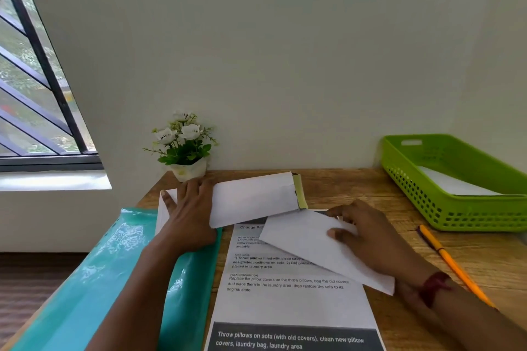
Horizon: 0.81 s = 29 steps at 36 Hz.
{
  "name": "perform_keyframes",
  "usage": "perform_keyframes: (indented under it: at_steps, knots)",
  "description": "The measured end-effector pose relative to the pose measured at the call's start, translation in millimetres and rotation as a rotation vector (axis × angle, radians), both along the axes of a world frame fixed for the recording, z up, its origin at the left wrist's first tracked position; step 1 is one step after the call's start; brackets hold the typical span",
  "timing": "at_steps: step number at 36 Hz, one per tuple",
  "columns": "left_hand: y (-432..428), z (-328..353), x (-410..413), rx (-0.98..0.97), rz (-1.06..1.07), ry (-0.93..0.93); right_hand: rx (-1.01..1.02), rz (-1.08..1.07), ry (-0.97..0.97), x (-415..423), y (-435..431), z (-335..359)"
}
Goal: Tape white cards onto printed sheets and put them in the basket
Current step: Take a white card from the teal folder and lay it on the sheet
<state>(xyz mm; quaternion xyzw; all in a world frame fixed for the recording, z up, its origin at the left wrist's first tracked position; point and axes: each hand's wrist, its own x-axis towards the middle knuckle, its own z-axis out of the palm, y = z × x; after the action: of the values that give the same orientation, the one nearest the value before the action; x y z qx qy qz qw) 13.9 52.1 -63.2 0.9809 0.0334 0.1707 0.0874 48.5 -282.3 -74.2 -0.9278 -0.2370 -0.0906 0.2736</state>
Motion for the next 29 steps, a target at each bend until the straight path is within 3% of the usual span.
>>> perform_keyframes:
  at_steps: [15, 21, 29]
  knots:
    - [12, -4, 0, -0.03, 0.077, 0.014, 0.33, -0.39, -0.238, 17, -29, 18]
    - [9, -3, 0, -0.003, 0.054, 0.025, 0.55, -0.347, -0.167, 11, -27, 27]
    - [1, -2, 0, 0.026, 0.009, 0.015, 0.445, -0.208, -0.131, 11, -23, 21]
